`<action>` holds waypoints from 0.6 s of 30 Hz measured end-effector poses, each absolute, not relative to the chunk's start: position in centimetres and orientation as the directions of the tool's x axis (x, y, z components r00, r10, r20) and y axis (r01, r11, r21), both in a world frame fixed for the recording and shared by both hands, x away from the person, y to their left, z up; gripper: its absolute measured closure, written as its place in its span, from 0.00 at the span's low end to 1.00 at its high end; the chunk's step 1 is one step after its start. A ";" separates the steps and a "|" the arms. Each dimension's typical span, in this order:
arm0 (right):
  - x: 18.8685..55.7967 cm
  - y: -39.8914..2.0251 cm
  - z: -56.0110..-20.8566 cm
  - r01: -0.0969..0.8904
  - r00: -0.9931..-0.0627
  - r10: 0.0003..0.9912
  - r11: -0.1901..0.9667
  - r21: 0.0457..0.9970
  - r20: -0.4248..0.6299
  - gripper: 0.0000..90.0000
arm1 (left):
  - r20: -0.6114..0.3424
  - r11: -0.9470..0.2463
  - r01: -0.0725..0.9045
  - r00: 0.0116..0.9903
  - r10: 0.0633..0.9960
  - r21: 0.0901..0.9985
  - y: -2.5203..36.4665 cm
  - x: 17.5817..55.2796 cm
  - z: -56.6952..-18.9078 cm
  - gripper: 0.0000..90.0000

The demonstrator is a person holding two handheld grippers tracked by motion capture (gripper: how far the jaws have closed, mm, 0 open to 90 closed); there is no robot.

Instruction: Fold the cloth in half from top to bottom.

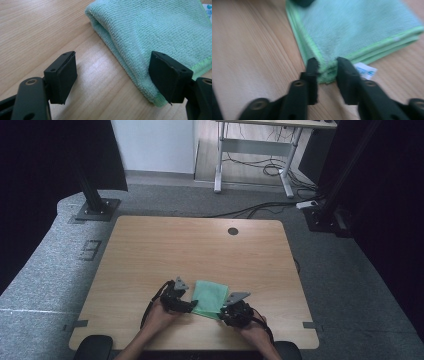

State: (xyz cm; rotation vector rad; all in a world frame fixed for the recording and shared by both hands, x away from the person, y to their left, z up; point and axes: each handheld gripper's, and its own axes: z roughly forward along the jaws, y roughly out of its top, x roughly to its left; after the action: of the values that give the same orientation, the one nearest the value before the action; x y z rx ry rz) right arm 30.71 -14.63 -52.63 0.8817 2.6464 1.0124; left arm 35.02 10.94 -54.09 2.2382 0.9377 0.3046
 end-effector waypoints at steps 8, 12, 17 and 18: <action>32.0 -16.1 -51.1 0.501 -0.745 0.660 0.461 0.733 0.094 0.45 | -0.063 -0.486 0.555 0.700 0.712 0.675 11.2 34.1 -54.2 0.26; 32.3 -14.8 -52.2 0.528 -0.714 0.697 0.473 0.706 0.068 0.32 | -0.070 -0.480 0.561 0.696 0.715 0.674 11.4 33.7 -54.2 0.25; 31.4 -14.1 -53.8 0.541 -0.694 0.720 0.519 0.662 0.002 0.26 | -0.077 -0.473 0.559 0.697 0.713 0.681 11.8 33.2 -54.4 0.23; 31.4 -14.2 -54.0 0.545 -0.689 0.725 0.508 0.667 0.010 0.26 | -0.078 -0.470 0.558 0.696 0.713 0.684 11.9 33.2 -54.4 0.23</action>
State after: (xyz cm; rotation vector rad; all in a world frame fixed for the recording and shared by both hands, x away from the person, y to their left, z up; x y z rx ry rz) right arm 31.35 -14.16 -54.00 1.0718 2.4825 0.9549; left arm 33.20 11.85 -54.44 2.1985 0.9664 0.2841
